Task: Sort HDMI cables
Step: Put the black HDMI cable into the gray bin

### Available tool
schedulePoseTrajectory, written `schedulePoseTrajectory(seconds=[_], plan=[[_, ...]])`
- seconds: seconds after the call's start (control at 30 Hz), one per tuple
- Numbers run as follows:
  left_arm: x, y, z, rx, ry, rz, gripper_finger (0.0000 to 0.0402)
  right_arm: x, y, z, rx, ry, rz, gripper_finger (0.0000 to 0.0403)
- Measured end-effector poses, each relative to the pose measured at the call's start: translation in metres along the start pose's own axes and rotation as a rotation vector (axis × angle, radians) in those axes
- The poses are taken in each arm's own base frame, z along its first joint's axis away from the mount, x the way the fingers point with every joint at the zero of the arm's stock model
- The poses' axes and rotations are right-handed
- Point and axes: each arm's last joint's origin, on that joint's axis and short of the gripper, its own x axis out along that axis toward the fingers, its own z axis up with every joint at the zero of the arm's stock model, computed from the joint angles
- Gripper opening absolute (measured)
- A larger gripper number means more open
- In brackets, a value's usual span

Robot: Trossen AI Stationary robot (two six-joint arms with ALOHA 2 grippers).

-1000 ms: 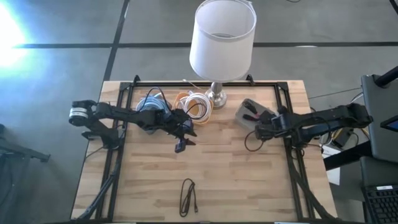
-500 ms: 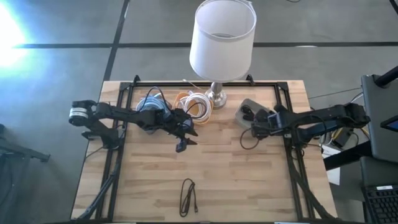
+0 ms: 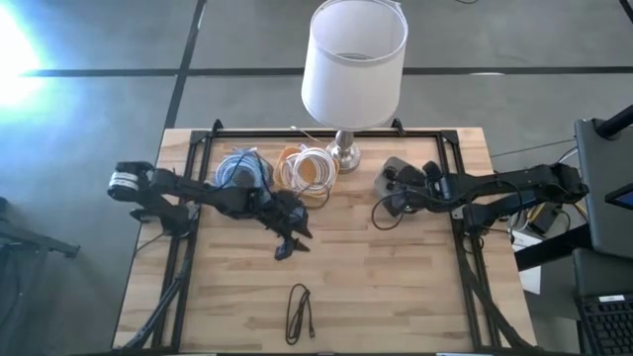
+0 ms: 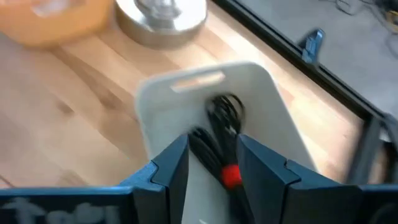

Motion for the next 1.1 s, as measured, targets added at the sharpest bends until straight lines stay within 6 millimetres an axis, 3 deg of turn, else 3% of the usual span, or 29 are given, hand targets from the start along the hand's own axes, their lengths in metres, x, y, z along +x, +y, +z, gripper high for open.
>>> schedulePoseTrajectory(seconds=[0.23,0.6,0.93,1.1], plan=[[0.01,-0.04,-0.01,-0.115,0.051,-0.082,0.0218,0.0,0.008,0.009,0.045,-0.082,0.074,0.0117],[0.017,-0.086,-0.029,-0.466,0.094,-0.023,0.0218,0.0,0.011,0.011,0.035,-0.11,0.097,0.0104],[0.024,-0.11,-0.053,-0.71,0.085,0.157,0.0218,0.0,0.011,0.012,-0.155,-0.122,0.089,0.0114],[0.034,-0.122,-0.068,-0.772,0.115,0.188,0.0218,-0.004,0.016,0.023,-0.264,-0.207,0.12,0.0118]])
